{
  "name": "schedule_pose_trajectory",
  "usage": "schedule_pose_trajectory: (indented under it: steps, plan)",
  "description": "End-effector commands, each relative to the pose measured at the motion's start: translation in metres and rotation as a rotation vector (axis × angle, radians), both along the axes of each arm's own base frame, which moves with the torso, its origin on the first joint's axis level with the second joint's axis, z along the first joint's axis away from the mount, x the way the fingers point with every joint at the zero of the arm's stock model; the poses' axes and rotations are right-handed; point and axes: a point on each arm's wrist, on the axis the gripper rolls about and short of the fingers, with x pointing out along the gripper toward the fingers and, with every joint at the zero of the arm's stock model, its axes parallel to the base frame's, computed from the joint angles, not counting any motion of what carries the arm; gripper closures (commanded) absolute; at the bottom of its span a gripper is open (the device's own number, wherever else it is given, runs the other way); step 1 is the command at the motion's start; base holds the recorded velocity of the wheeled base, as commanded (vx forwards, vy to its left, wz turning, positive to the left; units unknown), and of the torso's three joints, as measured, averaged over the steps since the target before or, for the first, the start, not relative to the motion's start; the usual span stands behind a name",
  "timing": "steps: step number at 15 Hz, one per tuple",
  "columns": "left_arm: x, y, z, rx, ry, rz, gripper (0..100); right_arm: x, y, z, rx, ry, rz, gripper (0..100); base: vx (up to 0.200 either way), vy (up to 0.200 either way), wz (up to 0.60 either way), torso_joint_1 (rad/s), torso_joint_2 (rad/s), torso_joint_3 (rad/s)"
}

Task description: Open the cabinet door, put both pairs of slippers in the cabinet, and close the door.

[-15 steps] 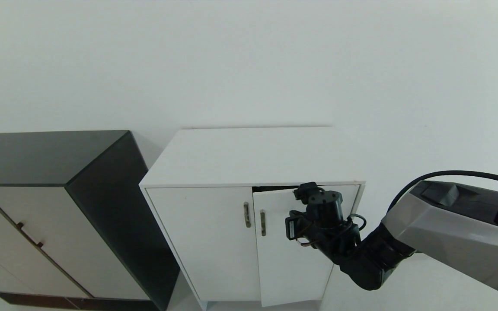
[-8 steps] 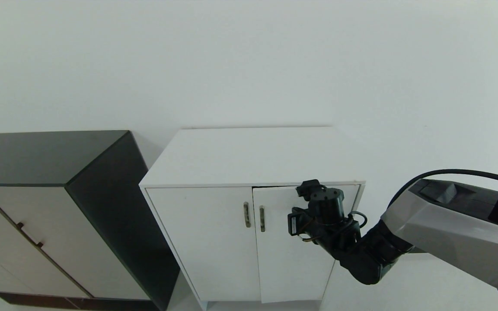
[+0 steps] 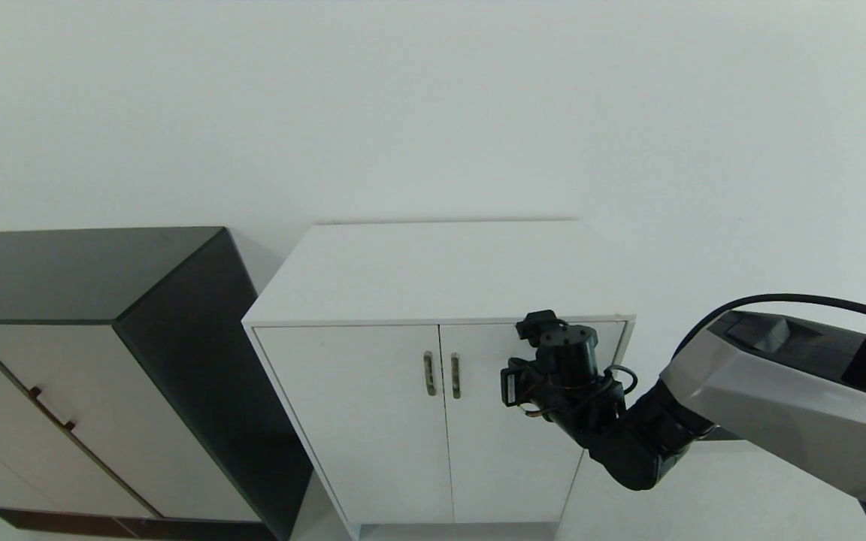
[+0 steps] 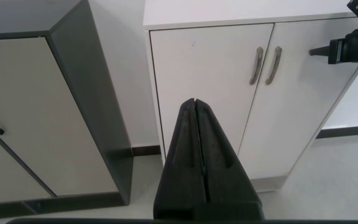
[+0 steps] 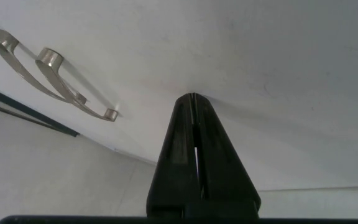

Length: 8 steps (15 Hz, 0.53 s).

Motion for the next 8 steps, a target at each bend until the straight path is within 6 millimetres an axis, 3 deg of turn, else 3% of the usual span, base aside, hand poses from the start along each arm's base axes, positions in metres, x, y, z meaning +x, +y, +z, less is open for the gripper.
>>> schedule_pose_trajectory:
  steps: [1,8]
  plan:
    - [0.0,0.0,-0.0001,0.0,0.0,0.0,100,0.0012,-0.0004,0.0004,0.002,-0.003,-0.002,100,0.0,0.0,0.0,0.0,0.0,0.0]
    - [0.0,0.0,-0.0001,0.0,0.0,0.0,100,0.0075,0.0025,0.002,0.012,-0.019,-0.006,100,0.0,0.0,0.0,0.0,0.0,0.0]
